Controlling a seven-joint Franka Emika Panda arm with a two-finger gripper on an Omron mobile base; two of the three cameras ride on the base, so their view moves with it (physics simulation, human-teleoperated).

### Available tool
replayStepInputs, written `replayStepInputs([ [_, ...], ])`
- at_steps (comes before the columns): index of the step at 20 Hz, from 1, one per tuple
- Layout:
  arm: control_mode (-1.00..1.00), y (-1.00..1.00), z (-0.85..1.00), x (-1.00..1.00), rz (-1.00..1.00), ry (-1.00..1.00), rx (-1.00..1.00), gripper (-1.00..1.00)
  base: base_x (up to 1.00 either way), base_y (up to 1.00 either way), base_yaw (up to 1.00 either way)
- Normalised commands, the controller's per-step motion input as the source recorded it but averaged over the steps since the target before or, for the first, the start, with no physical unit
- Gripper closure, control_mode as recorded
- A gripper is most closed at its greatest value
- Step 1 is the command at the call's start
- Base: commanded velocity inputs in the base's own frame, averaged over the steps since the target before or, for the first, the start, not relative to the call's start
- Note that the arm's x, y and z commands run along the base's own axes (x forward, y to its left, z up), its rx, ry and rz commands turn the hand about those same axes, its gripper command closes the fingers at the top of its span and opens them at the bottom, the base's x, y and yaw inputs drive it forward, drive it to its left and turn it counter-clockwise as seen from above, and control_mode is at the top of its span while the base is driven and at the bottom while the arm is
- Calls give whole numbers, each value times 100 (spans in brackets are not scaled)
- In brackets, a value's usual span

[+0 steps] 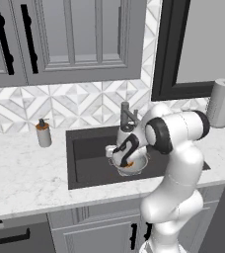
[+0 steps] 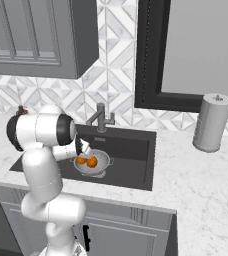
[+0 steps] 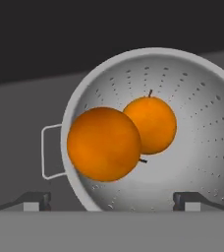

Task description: Put the colander in the sink, put the orange, orange in the colander, and turn on the sink faucet and pour water over the colander.

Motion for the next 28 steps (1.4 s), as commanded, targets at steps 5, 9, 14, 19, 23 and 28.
replayStepInputs([
  [5,-100,0,65,-27,0,-5,0,-100,0,0,0],
  [9,-100,0,77,-22,0,-2,0,-100,0,0,0],
  [14,-100,0,83,-18,0,0,0,-100,0,0,0],
  [19,-100,0,83,-30,0,0,0,-100,0,0,0],
  [23,-100,0,69,-46,0,0,0,-100,0,0,0],
  [28,-100,-1,47,-72,1,0,0,-100,0,0,0],
])
